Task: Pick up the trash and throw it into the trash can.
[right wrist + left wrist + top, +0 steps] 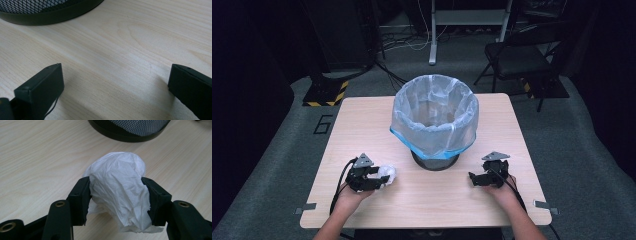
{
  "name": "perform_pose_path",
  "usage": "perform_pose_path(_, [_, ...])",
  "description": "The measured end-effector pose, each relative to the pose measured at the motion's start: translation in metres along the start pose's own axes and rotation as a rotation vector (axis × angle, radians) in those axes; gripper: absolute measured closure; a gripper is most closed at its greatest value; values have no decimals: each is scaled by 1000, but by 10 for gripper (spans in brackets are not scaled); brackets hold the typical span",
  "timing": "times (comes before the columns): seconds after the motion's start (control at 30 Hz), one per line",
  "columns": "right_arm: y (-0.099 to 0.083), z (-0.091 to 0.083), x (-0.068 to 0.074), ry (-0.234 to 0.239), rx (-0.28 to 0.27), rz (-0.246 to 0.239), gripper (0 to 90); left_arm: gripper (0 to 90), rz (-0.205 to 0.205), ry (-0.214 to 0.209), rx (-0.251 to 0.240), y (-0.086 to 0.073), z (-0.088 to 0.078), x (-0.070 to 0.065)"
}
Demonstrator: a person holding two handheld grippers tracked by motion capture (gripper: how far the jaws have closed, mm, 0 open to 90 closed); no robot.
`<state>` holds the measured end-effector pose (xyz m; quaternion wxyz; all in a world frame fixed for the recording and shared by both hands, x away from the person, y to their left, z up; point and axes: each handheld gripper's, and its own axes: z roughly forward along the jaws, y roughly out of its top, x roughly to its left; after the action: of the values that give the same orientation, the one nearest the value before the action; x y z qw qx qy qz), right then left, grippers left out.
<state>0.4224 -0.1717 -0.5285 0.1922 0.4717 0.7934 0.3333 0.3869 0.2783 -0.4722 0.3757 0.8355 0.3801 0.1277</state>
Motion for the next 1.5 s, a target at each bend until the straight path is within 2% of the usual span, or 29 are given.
perform_pose_path(0.27, [0, 0, 0, 0, 0, 0, 0, 445, -1, -13, 6, 9, -3, -1])
perform_pose_path(0.5, [0, 0, 0, 0, 0, 0, 0, 446, -22, -21, -12, 20, -12, 2])
perform_pose_path(0.57, [0, 0, 0, 0, 0, 0, 0, 447, -10, -18, -12, 24, -15, 4])
perform_pose_path(0.67, [0, 0, 0, 0, 0, 0, 0, 447, -43, -43, -31, 29, -21, 7])
perform_pose_path(0.8, [0, 0, 0, 1, 0, 0, 0, 449, -33, -32, -37, 37, -29, 9])
perform_pose_path(0.83, [0, 0, 0, 0, 0, 0, 0, 450, -18, -25, -31, 40, -31, 9])
perform_pose_path(1.0, [0, 0, 0, 0, 0, 0, 0, 452, -10, -14, -32, 49, -39, 10])
perform_pose_path(1.1, [0, 0, 0, 0, 0, 0, 0, 452, -22, -21, -43, 53, -42, 10])
perform_pose_path(1.2, [0, 0, 0, 0, 0, 0, 0, 453, -16, -19, -42, 59, -46, 9])
perform_pose_path(1.27, [0, 0, 0, 0, 0, 0, 0, 453, 0, -12, -40, 65, -51, 9])
perform_pose_path(1.37, [0, 0, 0, 0, 0, 0, 0, 453, -6, -12, -52, 74, -57, 8])
perform_pose_path(1.5, [0, 0, 0, 0, 0, 0, 0, 456, 9, -5, -67, 88, -66, 5])
